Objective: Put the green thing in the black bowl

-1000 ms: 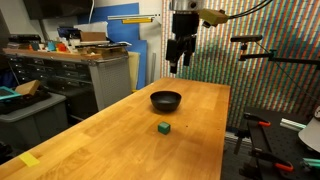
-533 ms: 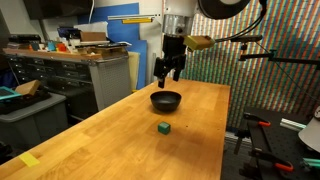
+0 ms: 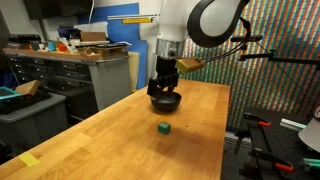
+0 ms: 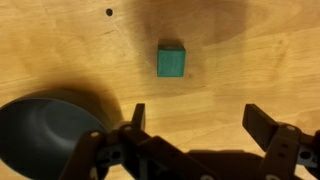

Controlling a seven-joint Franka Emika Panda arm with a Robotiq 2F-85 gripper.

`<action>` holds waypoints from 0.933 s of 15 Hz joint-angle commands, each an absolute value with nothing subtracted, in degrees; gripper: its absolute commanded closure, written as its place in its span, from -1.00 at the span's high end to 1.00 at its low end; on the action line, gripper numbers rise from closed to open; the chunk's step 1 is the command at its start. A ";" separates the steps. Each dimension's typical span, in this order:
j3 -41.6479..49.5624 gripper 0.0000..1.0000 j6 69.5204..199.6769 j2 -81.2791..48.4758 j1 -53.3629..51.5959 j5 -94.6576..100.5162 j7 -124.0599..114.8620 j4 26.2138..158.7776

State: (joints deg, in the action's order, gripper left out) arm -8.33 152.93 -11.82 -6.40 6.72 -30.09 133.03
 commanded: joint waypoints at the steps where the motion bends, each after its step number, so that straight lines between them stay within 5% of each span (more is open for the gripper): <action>1: -7.17 1.00 155.05 -16.22 -8.66 3.65 -26.40 129.99; 14: -1.77 1.00 155.04 -23.77 -13.31 6.41 -23.73 128.70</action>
